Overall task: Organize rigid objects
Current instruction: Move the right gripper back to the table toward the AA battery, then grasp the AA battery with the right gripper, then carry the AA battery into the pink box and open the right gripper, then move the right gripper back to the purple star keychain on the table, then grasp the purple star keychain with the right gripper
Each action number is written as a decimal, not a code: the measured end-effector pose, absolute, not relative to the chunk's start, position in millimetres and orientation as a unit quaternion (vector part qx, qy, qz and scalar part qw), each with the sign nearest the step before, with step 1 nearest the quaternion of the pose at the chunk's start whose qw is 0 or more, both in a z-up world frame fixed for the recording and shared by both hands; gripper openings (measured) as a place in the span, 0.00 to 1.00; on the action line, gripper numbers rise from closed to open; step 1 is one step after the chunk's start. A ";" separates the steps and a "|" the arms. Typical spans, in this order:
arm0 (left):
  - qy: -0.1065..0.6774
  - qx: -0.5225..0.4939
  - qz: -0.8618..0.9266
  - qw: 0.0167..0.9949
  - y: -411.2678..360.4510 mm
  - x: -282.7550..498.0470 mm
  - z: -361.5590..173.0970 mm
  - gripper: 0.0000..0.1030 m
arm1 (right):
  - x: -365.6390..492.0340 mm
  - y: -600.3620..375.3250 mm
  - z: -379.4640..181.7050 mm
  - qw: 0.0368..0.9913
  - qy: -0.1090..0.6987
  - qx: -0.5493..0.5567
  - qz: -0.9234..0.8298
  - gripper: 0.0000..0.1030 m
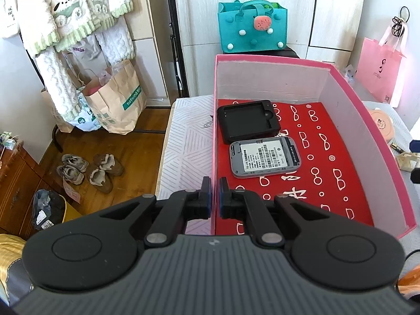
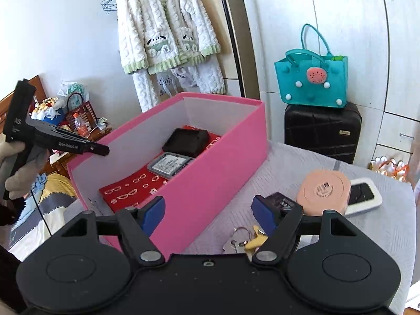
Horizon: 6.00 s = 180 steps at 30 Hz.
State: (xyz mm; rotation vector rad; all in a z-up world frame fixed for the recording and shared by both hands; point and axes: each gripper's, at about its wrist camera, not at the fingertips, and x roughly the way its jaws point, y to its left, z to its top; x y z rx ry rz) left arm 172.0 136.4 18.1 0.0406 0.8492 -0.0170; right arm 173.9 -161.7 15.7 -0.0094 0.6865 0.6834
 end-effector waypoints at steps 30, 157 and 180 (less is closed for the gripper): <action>0.413 0.045 -0.007 0.909 128.5 167.9 16.8 0.06 | 153.2 -160.0 -46.5 0.885 0.374 -0.066 0.269 0.20; 0.399 0.020 0.022 0.916 121.2 166.5 16.1 0.06 | 169.4 -161.2 -63.9 0.910 0.361 -0.055 0.198 0.68; 0.397 0.014 0.013 0.918 127.4 164.3 17.6 0.03 | 151.8 -183.4 -28.6 0.922 0.332 -0.003 0.199 0.51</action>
